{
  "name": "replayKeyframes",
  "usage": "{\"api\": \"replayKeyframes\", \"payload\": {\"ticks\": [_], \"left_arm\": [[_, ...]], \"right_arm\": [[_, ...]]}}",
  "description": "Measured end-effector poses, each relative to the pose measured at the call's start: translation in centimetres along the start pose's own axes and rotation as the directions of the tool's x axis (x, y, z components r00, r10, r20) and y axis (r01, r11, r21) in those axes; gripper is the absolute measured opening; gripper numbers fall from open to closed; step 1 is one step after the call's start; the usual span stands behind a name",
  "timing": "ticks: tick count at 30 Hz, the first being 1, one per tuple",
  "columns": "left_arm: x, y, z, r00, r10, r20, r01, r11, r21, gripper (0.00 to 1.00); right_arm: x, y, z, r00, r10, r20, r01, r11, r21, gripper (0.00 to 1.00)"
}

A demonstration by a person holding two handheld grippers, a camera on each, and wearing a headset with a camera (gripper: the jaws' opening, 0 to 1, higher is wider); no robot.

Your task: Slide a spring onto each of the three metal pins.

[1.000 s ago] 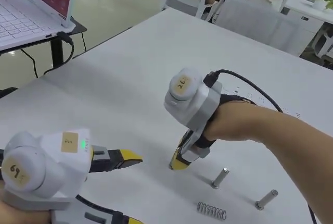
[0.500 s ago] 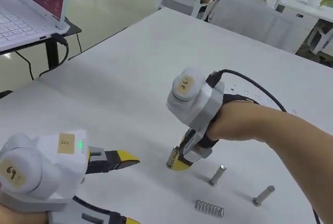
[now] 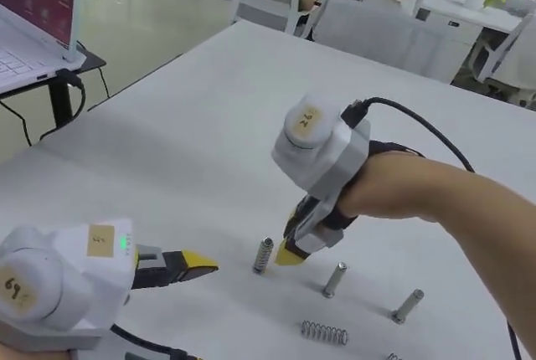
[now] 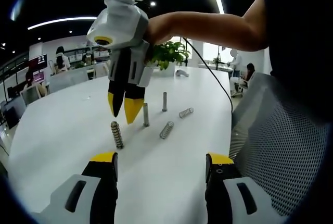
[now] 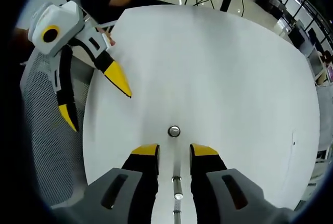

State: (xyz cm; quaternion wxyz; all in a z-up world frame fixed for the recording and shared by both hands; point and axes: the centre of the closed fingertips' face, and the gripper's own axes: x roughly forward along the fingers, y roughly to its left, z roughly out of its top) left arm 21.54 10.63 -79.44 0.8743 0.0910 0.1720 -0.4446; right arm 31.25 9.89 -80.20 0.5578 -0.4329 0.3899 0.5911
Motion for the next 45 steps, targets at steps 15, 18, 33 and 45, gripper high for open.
{"api": "replayKeyframes", "payload": {"ticks": [15, 18, 33, 45], "left_arm": [[0.6, -0.8, 0.7, 0.9969, -0.067, -0.041, 0.070, 0.996, 0.060, 0.63], [0.7, -0.9, 0.9, 0.9956, -0.080, -0.050, 0.083, 0.994, 0.072, 0.63], [2.1, -1.2, 1.7, 0.9855, -0.151, -0.077, 0.159, 0.980, 0.119, 0.62], [4.0, -2.5, 2.0, 0.9723, -0.212, -0.099, 0.224, 0.965, 0.138, 0.58]], "right_arm": [[-3.2, 2.3, -0.4, 0.9924, -0.013, 0.122, 0.005, 0.998, 0.063, 0.21], [-3.8, 2.7, -0.7, 0.9895, -0.020, 0.143, 0.009, 0.997, 0.074, 0.21], [-6.4, 5.5, -3.1, 0.9721, -0.049, 0.230, 0.015, 0.989, 0.146, 0.21], [-7.6, 6.8, -7.0, 0.9652, -0.095, 0.244, 0.037, 0.972, 0.232, 0.21]]}}
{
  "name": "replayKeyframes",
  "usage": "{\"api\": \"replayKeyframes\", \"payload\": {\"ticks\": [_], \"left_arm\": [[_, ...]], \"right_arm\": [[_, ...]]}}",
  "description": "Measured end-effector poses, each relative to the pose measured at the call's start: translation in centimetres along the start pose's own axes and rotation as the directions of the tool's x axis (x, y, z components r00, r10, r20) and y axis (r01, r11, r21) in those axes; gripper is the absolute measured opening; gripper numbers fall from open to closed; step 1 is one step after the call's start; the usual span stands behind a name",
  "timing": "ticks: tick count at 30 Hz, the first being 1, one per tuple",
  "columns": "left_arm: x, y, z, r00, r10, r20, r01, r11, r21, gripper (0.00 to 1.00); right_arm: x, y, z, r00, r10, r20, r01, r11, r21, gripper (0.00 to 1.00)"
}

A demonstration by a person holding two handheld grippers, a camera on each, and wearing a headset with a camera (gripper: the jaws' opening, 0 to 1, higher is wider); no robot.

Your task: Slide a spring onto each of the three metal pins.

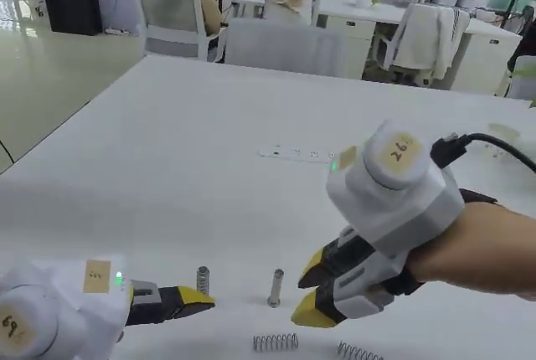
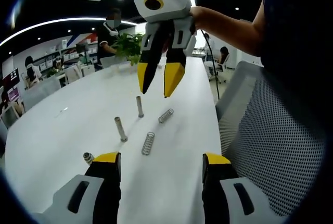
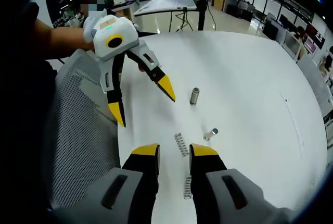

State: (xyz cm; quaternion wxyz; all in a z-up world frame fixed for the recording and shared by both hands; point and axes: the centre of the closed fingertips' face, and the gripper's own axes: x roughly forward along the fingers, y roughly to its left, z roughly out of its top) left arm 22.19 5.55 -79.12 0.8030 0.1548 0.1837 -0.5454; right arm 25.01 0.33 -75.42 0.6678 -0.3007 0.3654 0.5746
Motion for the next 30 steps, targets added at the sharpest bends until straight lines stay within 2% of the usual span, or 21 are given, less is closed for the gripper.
{"api": "replayKeyframes", "payload": {"ticks": [7, 14, 21, 27, 30], "left_arm": [[1.1, 0.2, 0.3, 0.9998, -0.019, -0.007, 0.019, 1.000, 0.007, 0.53], [2.4, 1.0, -0.3, 0.9987, -0.029, -0.043, 0.030, 0.999, 0.020, 0.50], [3.8, 1.7, -0.5, 0.9973, -0.035, -0.064, 0.037, 0.999, 0.031, 0.44], [4.9, 1.7, -1.6, 0.9933, -0.056, -0.101, 0.060, 0.997, 0.038, 0.38], [5.2, 2.1, -1.9, 0.9927, -0.043, -0.113, 0.047, 0.998, 0.040, 0.31]], "right_arm": [[-0.8, -0.2, -2.3, 0.9997, -0.023, 0.003, 0.023, 0.999, 0.049, 0.21], [-1.3, -0.3, -4.0, 0.9991, -0.041, 0.013, 0.039, 0.994, 0.098, 0.21], [-1.5, -0.5, -5.2, 0.9984, -0.053, 0.020, 0.050, 0.989, 0.138, 0.21], [-1.5, -0.5, -5.7, 0.9984, -0.053, 0.022, 0.049, 0.987, 0.155, 0.21], [-1.4, -0.5, -5.9, 0.9983, -0.053, 0.022, 0.049, 0.986, 0.160, 0.21]]}}
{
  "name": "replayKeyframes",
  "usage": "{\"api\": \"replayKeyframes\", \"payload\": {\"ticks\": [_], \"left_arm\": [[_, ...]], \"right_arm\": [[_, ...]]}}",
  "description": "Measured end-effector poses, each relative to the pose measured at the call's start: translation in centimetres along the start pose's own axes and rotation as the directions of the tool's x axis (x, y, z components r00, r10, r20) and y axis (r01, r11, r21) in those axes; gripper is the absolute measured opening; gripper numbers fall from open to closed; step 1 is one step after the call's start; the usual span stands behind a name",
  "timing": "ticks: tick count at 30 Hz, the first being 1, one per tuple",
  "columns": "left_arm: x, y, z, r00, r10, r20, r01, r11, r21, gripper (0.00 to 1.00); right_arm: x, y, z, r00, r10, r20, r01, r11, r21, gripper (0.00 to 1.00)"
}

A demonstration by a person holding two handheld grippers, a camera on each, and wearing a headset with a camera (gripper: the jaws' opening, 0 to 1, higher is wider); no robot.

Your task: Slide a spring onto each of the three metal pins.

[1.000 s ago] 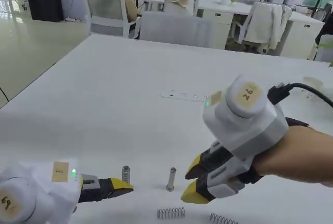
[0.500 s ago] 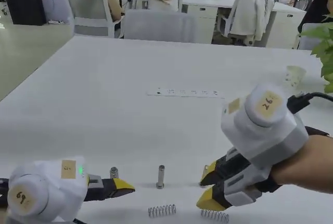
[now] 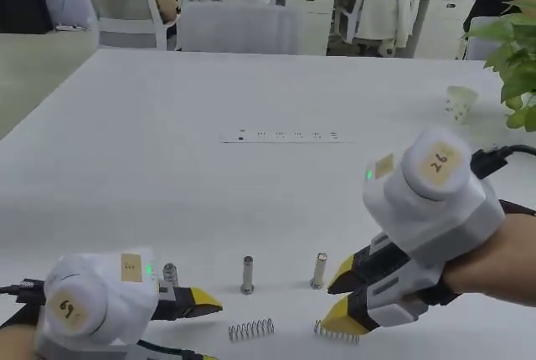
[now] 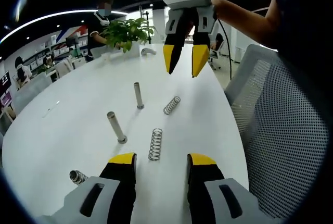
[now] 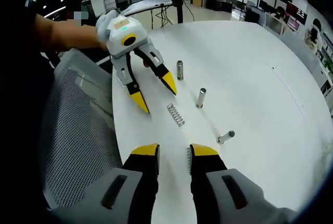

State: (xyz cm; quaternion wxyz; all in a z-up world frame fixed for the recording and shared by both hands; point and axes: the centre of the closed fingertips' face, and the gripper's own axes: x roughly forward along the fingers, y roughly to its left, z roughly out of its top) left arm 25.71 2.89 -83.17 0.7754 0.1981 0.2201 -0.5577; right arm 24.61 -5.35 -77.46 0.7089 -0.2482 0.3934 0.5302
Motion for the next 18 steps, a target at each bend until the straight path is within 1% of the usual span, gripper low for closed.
{"api": "replayKeyframes", "payload": {"ticks": [3, 6, 9, 13, 16, 18], "left_arm": [[0.3, 0.5, -0.2, 1.0000, 0.008, -0.003, -0.008, 1.000, -0.020, 0.28], [0.5, 0.7, -0.2, 0.9999, 0.009, -0.008, -0.010, 1.000, -0.013, 0.25], [0.9, 0.9, -0.2, 0.9999, 0.010, -0.005, -0.010, 1.000, -0.021, 0.22], [1.5, 0.7, -0.4, 0.9999, 0.001, -0.017, -0.001, 1.000, -0.012, 0.20], [1.6, 0.6, -0.5, 0.9998, -0.005, -0.021, 0.005, 1.000, -0.001, 0.15], [1.6, 0.6, -0.6, 0.9997, -0.006, -0.022, 0.006, 1.000, 0.001, 0.14]], "right_arm": [[0.0, -0.1, -0.1, 1.0000, 0.001, 0.002, -0.001, 1.000, 0.006, 0.21], [0.1, -0.1, -0.3, 1.0000, 0.000, 0.003, 0.000, 1.000, 0.009, 0.21], [0.1, -0.2, -0.5, 1.0000, 0.000, 0.002, 0.000, 1.000, 0.013, 0.21], [0.2, -0.4, -0.6, 1.0000, 0.001, 0.002, -0.001, 1.000, 0.018, 0.21], [0.2, -0.4, -0.7, 1.0000, 0.003, 0.001, -0.003, 1.000, 0.021, 0.21], [0.3, -0.5, -0.8, 1.0000, 0.003, 0.000, -0.003, 1.000, 0.021, 0.21]]}}
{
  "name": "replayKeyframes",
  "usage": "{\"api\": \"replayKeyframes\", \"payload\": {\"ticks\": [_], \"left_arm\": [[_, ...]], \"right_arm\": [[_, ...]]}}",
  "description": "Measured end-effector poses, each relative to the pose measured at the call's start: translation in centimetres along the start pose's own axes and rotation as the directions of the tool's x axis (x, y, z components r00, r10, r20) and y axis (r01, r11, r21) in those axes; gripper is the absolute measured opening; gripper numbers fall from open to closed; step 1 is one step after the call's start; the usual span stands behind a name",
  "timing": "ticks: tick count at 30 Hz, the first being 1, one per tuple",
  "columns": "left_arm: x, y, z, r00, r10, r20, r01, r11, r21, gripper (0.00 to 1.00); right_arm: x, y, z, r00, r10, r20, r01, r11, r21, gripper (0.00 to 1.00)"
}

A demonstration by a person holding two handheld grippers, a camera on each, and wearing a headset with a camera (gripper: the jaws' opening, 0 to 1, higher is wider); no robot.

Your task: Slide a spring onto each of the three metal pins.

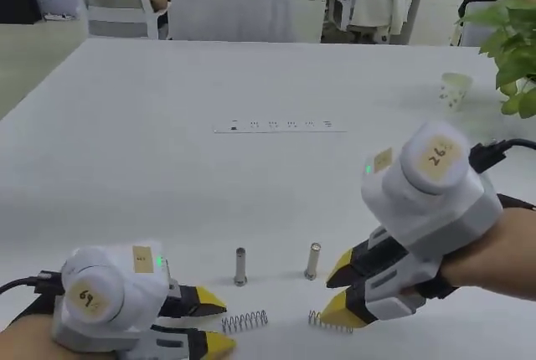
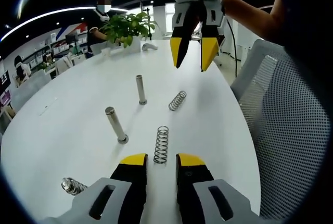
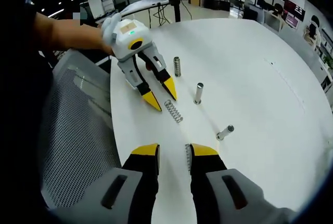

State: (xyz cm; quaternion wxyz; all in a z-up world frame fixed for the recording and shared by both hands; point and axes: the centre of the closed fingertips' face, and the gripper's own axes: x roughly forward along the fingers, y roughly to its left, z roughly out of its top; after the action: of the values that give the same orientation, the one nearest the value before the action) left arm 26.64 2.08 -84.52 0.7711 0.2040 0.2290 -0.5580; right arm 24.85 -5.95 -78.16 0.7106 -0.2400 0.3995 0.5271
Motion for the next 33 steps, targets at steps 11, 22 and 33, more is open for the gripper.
{"api": "replayKeyframes", "payload": {"ticks": [11, 22, 33], "left_arm": [[0.5, -0.1, -0.1, 0.9999, -0.009, -0.009, 0.009, 0.999, 0.033, 0.07], [0.8, 0.0, 0.0, 0.9999, -0.008, -0.011, 0.008, 0.999, 0.050, 0.02], [-0.1, -1.1, 1.1, 0.9995, -0.030, 0.007, 0.029, 0.997, 0.070, 0.02]], "right_arm": [[0.2, 0.1, 0.0, 1.0000, 0.006, 0.000, -0.006, 1.000, 0.001, 0.21], [0.2, 0.1, -0.2, 1.0000, 0.004, 0.002, -0.004, 1.000, 0.004, 0.20], [0.4, 0.4, 0.2, 0.9999, 0.010, -0.001, -0.010, 1.000, -0.012, 0.20]]}}
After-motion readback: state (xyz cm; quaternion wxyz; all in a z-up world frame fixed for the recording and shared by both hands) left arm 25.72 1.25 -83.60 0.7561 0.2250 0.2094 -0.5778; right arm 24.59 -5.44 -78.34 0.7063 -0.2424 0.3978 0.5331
